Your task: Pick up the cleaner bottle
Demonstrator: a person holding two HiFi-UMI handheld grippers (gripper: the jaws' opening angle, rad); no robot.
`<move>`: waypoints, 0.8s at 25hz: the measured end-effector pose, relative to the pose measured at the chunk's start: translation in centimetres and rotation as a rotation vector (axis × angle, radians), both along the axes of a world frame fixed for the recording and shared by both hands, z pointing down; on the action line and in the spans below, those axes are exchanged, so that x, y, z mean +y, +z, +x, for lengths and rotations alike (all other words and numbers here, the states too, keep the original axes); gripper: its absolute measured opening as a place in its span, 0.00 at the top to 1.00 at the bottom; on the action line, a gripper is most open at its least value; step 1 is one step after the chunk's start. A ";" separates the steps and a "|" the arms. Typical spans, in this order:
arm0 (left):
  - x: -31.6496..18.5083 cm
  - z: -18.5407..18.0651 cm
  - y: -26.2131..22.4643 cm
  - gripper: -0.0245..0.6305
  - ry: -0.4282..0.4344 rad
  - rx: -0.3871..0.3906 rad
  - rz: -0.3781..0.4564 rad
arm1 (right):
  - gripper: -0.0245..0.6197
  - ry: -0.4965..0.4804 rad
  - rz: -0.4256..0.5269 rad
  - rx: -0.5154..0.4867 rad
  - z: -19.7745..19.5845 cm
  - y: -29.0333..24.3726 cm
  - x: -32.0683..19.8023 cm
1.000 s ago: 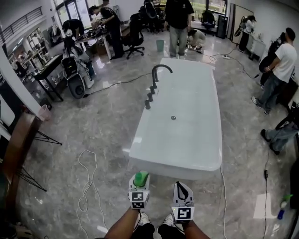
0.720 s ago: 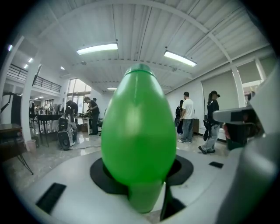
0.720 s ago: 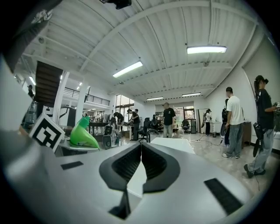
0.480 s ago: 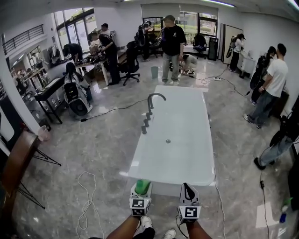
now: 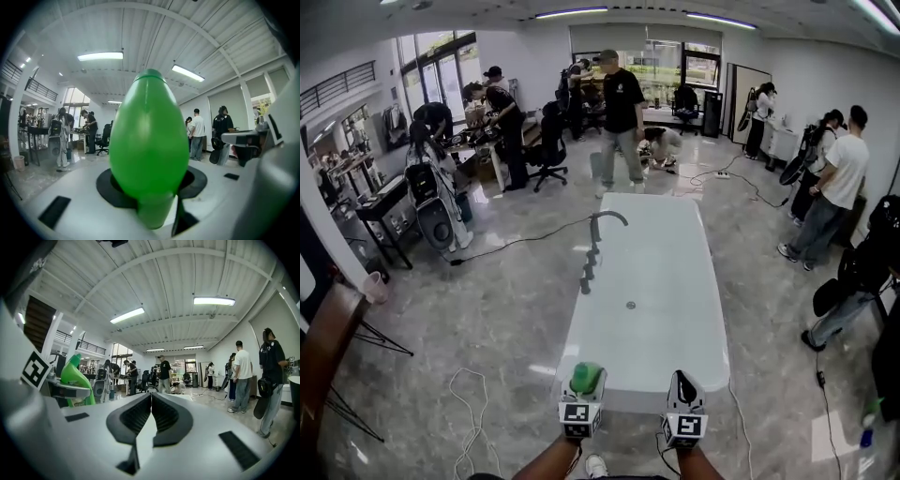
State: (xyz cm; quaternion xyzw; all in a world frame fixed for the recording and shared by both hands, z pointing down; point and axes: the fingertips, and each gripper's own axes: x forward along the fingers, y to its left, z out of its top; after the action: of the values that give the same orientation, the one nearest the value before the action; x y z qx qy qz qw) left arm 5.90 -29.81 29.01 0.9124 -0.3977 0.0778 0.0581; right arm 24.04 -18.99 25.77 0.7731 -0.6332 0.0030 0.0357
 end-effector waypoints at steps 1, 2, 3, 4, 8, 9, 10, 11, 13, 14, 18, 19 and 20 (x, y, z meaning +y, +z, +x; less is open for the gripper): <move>-0.5 0.2 -0.9 0.68 0.005 0.010 0.014 | 0.94 0.008 0.007 -0.001 0.2 -0.3 -0.4; -0.8 0.3 -1.4 0.68 0.008 0.016 0.022 | 0.94 0.013 0.012 0.000 0.4 -0.6 -0.7; -1.1 0.4 -1.4 0.68 0.008 0.011 0.018 | 0.94 0.013 0.017 0.002 0.4 -1.0 -1.0; -1.4 0.4 -1.1 0.68 0.006 -0.001 0.009 | 0.94 0.009 0.022 0.007 0.5 -1.3 -1.3; -1.2 0.8 -0.9 0.68 -0.012 -0.015 0.000 | 0.94 -0.027 0.044 0.042 0.6 -2.9 -1.9; -1.0 0.9 -1.2 0.68 -0.020 -0.011 0.001 | 0.94 -0.034 0.044 0.052 0.7 -3.3 -2.0; -0.9 1.1 -1.5 0.68 -0.027 -0.008 0.003 | 0.94 -0.040 0.041 0.063 0.9 -3.7 -2.2; -1.0 1.4 -1.8 0.68 -0.032 -0.004 0.009 | 0.94 -0.045 0.036 0.073 1.2 -4.1 -2.3; -1.2 2.1 -2.2 0.68 -0.037 0.008 0.021 | 0.94 -0.049 0.027 0.089 1.9 -4.6 -2.6; -1.1 2.4 -2.4 0.68 -0.039 0.014 0.025 | 0.94 -0.050 0.024 0.093 2.2 -4.7 -2.6; -0.1 3.2 -3.0 0.68 -0.046 0.010 0.029 | 0.94 -0.048 0.020 0.087 3.1 -5.0 -1.6; 0.1 3.4 -3.2 0.68 -0.044 0.010 0.031 | 0.94 -0.045 0.020 0.084 3.4 -5.0 -1.4; 0.2 3.6 -3.3 0.68 -0.043 0.006 0.032 | 0.94 -0.042 0.021 0.082 3.5 -5.0 -1.3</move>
State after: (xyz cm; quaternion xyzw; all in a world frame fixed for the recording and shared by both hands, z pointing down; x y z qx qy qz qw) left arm 9.50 -29.63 25.73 0.9046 -0.4184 0.0676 0.0463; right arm 27.58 -20.34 20.80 0.7597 -0.6471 -0.0360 0.0534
